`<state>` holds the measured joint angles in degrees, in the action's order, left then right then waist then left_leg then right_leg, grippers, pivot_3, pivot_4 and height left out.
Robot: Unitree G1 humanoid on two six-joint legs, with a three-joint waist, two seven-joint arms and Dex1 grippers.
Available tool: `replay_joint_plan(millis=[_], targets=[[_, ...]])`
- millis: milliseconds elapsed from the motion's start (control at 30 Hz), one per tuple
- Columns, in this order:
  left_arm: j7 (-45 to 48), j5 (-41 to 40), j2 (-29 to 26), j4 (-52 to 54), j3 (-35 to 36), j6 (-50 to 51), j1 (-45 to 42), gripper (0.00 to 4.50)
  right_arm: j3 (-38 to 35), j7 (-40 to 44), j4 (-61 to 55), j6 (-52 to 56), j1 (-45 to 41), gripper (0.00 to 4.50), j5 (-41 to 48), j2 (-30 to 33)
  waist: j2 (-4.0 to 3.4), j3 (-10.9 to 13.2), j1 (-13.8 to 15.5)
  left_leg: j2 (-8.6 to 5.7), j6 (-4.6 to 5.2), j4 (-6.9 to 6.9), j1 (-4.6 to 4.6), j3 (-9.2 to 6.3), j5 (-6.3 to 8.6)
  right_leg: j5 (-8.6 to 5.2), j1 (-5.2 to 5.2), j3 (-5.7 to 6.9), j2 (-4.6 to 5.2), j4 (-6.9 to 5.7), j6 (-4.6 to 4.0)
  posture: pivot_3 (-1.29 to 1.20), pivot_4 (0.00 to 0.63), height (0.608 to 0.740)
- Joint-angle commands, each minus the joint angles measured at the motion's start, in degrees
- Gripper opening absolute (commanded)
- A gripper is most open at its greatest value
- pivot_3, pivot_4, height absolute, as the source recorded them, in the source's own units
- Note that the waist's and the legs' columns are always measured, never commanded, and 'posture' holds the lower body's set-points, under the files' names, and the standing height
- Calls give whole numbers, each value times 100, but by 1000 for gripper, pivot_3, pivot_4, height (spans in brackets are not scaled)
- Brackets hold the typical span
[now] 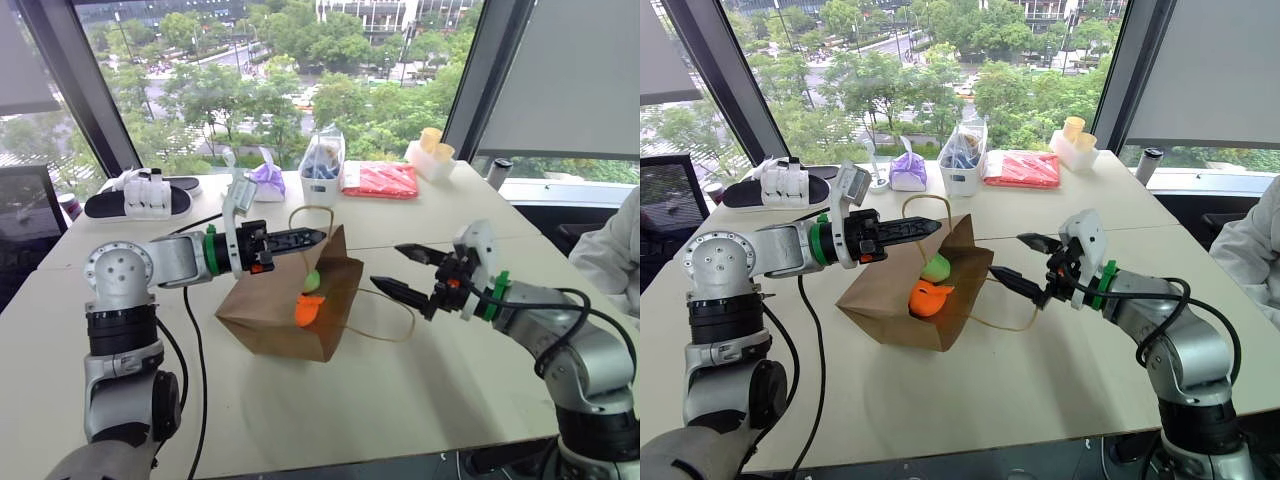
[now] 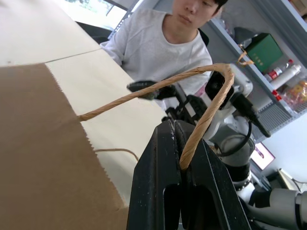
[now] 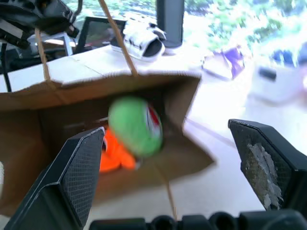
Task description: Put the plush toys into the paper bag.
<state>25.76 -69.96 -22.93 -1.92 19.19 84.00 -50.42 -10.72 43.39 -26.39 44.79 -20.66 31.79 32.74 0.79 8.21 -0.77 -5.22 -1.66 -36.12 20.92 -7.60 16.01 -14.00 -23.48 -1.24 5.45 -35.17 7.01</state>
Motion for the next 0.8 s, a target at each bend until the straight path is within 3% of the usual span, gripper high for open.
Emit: replay_joint_plan(millis=[33,133,367,467,700,800], targets=[[83,-95,-58,51,72,-182,-63,0,-372,-367,-398,316,560,4471,242,61,0,0,20,0,0,-1,0,-2,0,0,1,0,-1,-1,0,0,150,740],[112,-73,-73,-5,56,-262,-95,0,-890,-842,-388,551,1181,4471,595,-284,7,-3,95,-3,1,-4,0,-4,0,0,7,1,1,2,0,0,150,740],[137,-102,-42,-15,-38,-339,-43,0,-1355,-1515,0,361,1577,4471,946,-1011,6,-3,135,-2,2,-4,-2,4,1,0,5,-4,-2,1,0,0,150,740],[149,-106,-28,2,-65,-330,-26,0,-1551,-1737,43,649,1534,4471,1782,-1408,5,-2,134,-1,2,-3,-3,3,1,0,5,-4,-3,0,0,0,150,740],[100,-127,5,45,-47,-320,-5,0,-1315,-2107,179,846,1580,4471,2229,-1603,5,-2,133,-2,2,-2,-3,3,1,0,4,-4,-3,0,0,0,150,740],[82,-145,8,80,-47,-302,19,0,-1232,-2150,166,843,1616,3671,2412,-1652,5,-2,132,-2,3,-2,-3,3,1,0,4,-4,-4,0,0,0,150,740]])
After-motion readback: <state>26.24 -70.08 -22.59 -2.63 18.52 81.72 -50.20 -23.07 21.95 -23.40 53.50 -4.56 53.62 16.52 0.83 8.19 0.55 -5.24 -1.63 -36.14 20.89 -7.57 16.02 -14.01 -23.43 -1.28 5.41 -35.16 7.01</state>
